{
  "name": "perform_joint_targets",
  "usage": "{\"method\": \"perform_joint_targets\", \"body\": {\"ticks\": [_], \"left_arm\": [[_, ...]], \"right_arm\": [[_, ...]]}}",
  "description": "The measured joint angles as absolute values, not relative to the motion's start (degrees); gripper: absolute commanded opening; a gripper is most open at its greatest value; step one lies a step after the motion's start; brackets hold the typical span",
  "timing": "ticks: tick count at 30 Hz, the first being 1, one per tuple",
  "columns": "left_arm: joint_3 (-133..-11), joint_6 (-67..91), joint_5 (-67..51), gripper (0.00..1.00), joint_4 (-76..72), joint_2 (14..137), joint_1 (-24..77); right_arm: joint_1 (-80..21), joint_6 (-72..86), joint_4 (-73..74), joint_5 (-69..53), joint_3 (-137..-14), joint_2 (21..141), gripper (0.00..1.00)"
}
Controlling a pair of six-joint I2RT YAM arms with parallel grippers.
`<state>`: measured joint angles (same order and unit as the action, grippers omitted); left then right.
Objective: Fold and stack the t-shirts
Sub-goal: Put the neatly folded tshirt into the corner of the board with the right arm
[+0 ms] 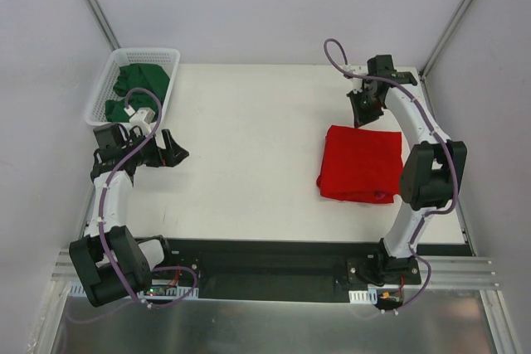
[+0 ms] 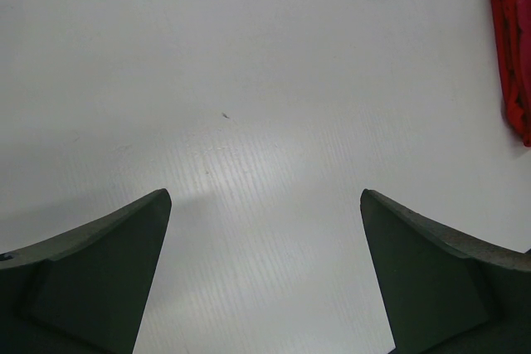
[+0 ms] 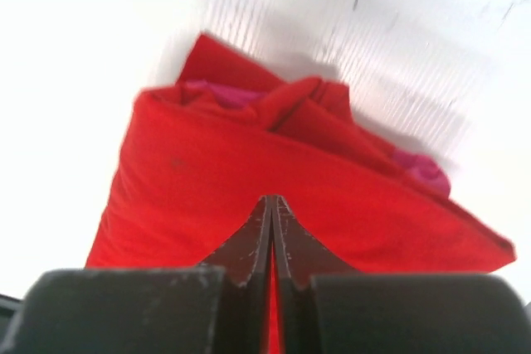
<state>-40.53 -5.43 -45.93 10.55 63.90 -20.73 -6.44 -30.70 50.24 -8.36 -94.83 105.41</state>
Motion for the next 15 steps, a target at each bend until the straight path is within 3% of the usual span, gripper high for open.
{"method": "perform_joint_targets", "body": {"ticks": [15], "left_arm": [[-40.4, -5.45, -45.82, 1.0, 10.52, 63.61, -20.73]], "right_arm": [[-13.96, -30.44, 50.09, -8.38, -98.78, 111.44, 0.01]]}}
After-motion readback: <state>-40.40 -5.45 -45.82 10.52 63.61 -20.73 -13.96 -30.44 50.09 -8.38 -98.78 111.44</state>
